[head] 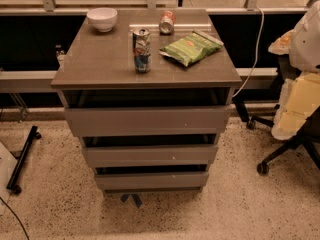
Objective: Open middle drawer
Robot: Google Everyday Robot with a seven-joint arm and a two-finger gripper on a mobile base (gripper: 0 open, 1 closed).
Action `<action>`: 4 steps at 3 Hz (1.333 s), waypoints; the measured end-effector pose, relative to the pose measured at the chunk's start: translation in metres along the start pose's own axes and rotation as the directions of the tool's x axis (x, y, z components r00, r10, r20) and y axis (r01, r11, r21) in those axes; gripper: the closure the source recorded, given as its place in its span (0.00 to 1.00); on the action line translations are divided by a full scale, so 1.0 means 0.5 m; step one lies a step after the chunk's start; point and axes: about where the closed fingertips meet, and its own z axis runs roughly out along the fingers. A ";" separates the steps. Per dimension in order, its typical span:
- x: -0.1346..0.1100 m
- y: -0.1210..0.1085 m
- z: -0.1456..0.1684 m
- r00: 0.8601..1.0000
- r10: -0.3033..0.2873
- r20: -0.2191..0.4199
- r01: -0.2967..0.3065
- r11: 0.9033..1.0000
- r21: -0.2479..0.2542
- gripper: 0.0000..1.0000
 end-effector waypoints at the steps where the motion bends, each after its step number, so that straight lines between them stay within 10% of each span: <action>1: 0.000 0.000 0.000 1.000 0.000 0.000 0.000 1.000 0.000 0.00; 4: -0.021 0.026 0.110 0.996 0.037 0.079 -0.044 0.995 0.090 0.00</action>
Offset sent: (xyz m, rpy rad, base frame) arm 0.0033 0.0158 -0.0413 0.0569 -0.1130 -0.0400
